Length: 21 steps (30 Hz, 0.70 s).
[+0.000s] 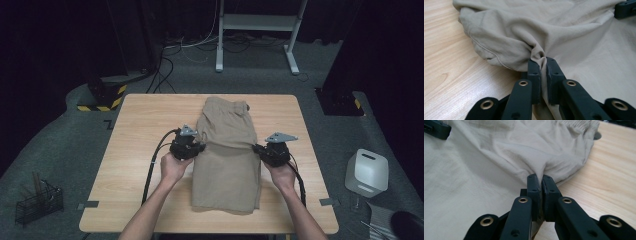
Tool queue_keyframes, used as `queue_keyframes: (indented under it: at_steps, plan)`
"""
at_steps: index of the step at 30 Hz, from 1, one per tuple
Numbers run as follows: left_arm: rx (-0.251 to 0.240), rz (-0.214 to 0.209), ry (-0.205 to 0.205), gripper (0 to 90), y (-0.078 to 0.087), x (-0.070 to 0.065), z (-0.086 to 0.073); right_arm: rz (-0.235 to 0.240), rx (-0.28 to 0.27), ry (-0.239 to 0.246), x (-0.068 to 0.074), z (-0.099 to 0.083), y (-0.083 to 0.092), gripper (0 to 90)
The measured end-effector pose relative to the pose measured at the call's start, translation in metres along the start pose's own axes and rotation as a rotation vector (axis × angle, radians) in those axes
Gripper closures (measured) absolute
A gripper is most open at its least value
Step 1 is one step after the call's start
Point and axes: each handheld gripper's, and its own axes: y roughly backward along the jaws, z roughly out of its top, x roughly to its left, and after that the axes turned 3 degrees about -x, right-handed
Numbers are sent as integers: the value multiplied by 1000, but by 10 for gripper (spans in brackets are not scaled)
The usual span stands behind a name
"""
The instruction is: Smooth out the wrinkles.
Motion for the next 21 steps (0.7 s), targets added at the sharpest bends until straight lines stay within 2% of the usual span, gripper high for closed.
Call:
queue_keyframes:
  at_steps: [5, 7, 10, 13, 15, 16, 21]
  plan:
    - [-2, 6, 3, 838, 1, -2, 1, -19, -7, 21, 1, 5, 2, 859]
    - [-15, 4, 10, 838, 4, 0, 2, -43, -26, 63, 4, 8, 3, 859]
    - [-19, 4, 13, 838, 7, 1, 3, -33, -23, 59, 4, 12, 3, 859]
    - [-26, 19, -5, 839, 11, 2, 9, -17, -9, 71, 3, 23, 5, 859]
    - [-35, 20, -2, 839, 12, 3, 11, -15, -9, 78, 2, 27, 6, 859]
    - [-47, 21, 0, 839, 13, 5, 16, -20, -5, 93, 0, 35, 6, 860]
    - [-61, 28, -4, 840, 11, 9, 27, -29, 1, 90, -6, 49, 5, 861]
